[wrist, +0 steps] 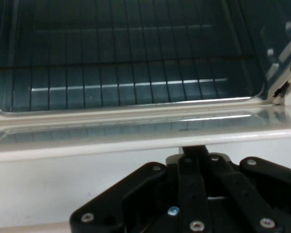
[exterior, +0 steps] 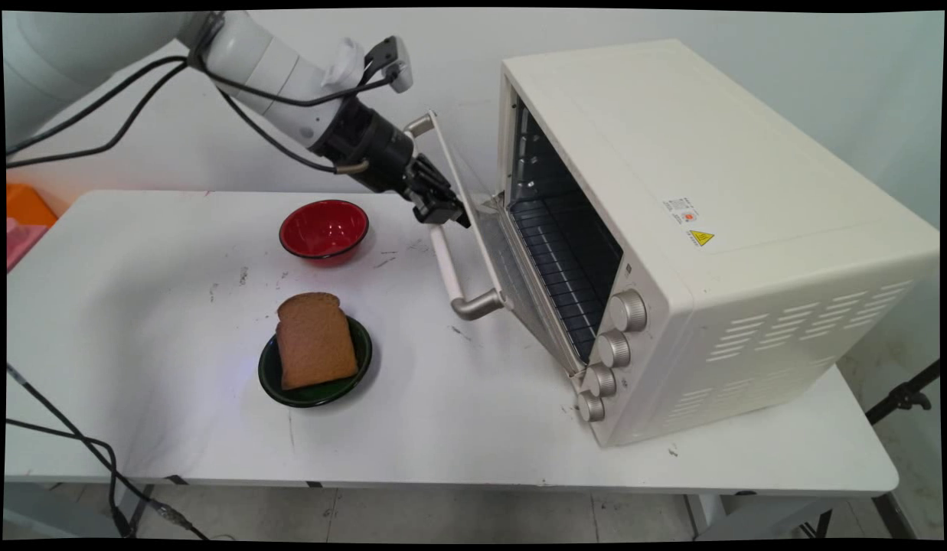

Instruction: Open the oven

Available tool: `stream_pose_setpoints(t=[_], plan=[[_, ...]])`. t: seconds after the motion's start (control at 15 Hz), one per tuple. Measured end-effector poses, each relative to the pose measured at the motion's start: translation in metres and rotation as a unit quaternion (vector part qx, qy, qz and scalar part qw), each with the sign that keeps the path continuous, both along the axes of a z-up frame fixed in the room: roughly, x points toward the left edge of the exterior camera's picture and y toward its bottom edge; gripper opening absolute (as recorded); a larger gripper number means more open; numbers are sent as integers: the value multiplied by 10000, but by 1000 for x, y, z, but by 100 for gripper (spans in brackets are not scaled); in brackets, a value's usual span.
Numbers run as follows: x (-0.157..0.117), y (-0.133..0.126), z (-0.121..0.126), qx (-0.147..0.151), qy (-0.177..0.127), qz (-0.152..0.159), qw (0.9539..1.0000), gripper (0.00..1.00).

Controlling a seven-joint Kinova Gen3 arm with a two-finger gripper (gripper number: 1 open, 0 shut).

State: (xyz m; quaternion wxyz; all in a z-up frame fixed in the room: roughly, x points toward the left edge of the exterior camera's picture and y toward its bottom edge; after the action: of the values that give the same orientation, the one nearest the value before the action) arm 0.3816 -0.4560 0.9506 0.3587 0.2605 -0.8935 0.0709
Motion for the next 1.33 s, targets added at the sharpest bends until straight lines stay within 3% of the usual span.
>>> stream_pose_setpoints(t=[1.33], plan=[[53,30,-53,-160,-104,194,9996,0]])
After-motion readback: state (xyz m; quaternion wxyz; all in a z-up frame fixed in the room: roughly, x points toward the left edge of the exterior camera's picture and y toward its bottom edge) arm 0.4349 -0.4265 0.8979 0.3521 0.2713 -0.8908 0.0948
